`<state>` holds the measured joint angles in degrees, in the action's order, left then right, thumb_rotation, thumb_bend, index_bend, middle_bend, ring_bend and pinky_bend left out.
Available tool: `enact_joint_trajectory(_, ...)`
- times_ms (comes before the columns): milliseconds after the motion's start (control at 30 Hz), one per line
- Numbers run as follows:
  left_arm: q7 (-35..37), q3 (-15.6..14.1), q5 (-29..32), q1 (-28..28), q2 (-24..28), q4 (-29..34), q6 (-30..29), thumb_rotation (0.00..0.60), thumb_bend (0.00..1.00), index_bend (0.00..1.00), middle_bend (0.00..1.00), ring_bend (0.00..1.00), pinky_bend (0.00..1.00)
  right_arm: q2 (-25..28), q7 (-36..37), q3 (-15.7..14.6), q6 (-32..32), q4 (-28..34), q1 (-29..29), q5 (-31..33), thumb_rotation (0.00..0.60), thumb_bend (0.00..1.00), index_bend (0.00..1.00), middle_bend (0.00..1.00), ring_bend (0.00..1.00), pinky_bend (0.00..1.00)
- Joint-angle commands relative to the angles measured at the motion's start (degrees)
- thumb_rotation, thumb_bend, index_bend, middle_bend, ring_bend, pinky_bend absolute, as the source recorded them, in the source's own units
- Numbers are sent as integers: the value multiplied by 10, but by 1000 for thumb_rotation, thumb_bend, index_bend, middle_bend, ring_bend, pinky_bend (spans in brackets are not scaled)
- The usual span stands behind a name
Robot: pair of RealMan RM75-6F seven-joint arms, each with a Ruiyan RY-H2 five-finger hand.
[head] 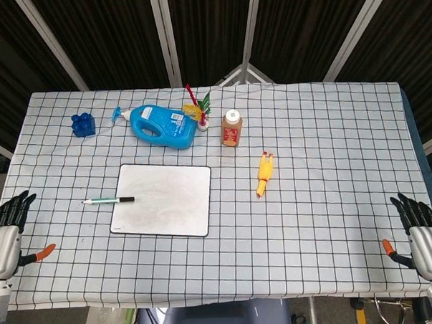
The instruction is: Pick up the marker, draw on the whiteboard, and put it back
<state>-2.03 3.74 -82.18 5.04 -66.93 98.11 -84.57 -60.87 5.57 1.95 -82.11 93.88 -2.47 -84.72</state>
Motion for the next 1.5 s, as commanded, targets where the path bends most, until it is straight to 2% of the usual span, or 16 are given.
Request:
enact_joint_trajectory(33,0,0,0,0,0,0,0,600,162,0,0,0,0,0,0,0,0,0,0,0,600,355,0,0,0,0)
enact_joint_trajectory(400,-6,-4,2,2,2,3,9,600,162,0,0,0,0,1,0,-1,-2,3,1,-1,600,354,0,0,0,0)
enact_joint_trajectory(567,-14,8,24,17,-3,0,33,600,164,9,0,0,0,2,-1,0,1,5,1,3,600,354,0,0,0,0)
enact_joint_trajectory(800,-75,53,119,74,-22,-13,116,600,240,237,0,0,0,3,5,-1,0,5,2,2,600,354,0,0,0,0)
enact_joint_trajectory(1033,-145,99,234,145,-77,-68,193,600,315,333,0,0,0,3,14,1,5,3,1,8,600,354,0,0,0,0)
enact_joint_trajectory(1267,-195,109,309,189,-135,-118,229,600,366,404,0,0,0,4,19,2,8,4,-1,9,600,354,0,0,0,0)
enact_joint_trajectory(1500,-219,107,331,212,-168,-145,238,600,370,412,0,0,0,6,23,3,10,4,-1,11,600,354,0,0,0,0)
